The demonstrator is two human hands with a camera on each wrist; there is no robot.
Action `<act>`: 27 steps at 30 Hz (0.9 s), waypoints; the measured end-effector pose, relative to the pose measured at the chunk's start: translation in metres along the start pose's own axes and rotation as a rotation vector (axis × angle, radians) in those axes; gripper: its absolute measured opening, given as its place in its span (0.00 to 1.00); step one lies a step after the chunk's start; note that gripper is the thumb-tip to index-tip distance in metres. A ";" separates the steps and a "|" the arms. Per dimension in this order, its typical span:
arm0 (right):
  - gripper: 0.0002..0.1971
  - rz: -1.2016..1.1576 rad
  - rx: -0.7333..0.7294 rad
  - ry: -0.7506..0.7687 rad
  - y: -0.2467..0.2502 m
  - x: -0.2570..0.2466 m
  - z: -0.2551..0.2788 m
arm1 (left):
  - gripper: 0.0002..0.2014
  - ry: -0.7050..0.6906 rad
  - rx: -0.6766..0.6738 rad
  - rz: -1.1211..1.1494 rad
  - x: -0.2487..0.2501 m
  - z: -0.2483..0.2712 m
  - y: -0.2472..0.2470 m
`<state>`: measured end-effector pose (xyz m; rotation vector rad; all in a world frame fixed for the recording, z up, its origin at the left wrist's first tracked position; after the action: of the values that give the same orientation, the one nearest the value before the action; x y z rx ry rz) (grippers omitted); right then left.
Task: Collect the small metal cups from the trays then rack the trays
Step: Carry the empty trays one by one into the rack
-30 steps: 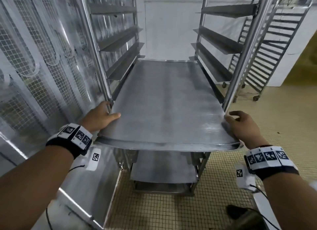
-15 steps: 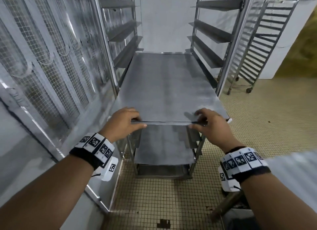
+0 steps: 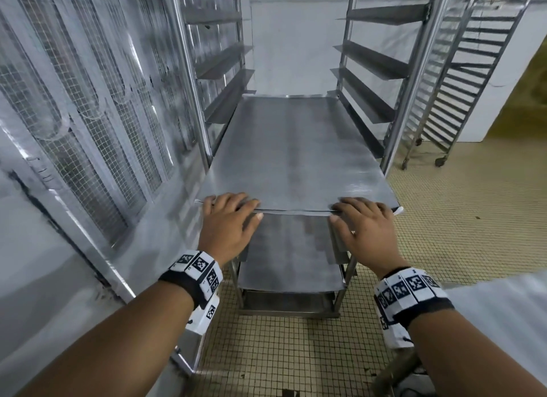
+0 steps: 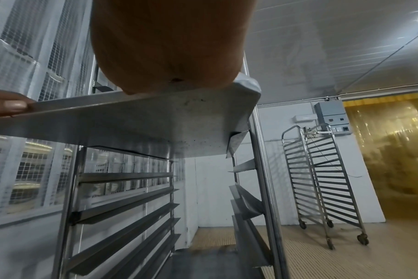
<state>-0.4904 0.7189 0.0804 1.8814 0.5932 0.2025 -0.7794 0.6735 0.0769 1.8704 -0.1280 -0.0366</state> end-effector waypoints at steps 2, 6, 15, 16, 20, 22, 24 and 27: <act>0.18 0.015 0.012 0.001 -0.004 0.003 -0.009 | 0.21 0.007 0.011 -0.019 -0.003 -0.011 -0.004; 0.18 0.006 0.013 -0.015 -0.012 0.015 -0.039 | 0.21 0.023 0.007 -0.030 -0.011 -0.043 -0.013; 0.20 -0.014 -0.055 -0.009 -0.041 0.055 -0.137 | 0.26 0.039 -0.026 0.017 -0.038 -0.141 -0.032; 0.21 -0.023 -0.057 -0.002 -0.045 0.058 -0.147 | 0.26 0.041 -0.024 0.030 -0.040 -0.151 -0.034; 0.21 -0.039 -0.051 0.026 -0.054 0.070 -0.181 | 0.26 0.069 -0.037 0.096 -0.052 -0.185 -0.043; 0.20 -0.053 -0.043 0.028 -0.057 0.074 -0.196 | 0.27 0.078 -0.065 0.115 -0.059 -0.201 -0.047; 0.19 -0.063 -0.051 0.028 -0.062 0.077 -0.208 | 0.28 0.084 -0.081 0.121 -0.064 -0.214 -0.049; 0.20 -0.063 -0.076 0.027 -0.069 0.081 -0.219 | 0.29 0.098 -0.080 0.114 -0.068 -0.225 -0.053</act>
<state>-0.5318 0.9588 0.0906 1.7864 0.6537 0.2067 -0.8232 0.9100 0.0908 1.7786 -0.1630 0.1263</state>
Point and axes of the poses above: each hand's wrist, its own z-axis away from the middle knuckle, its own y-axis out of the back of the hand, x = y × z, the point moved 6 cm from there along -z, towards the middle knuckle, and after that the axes turned 15 degrees about -x, right-handed, at the moved point
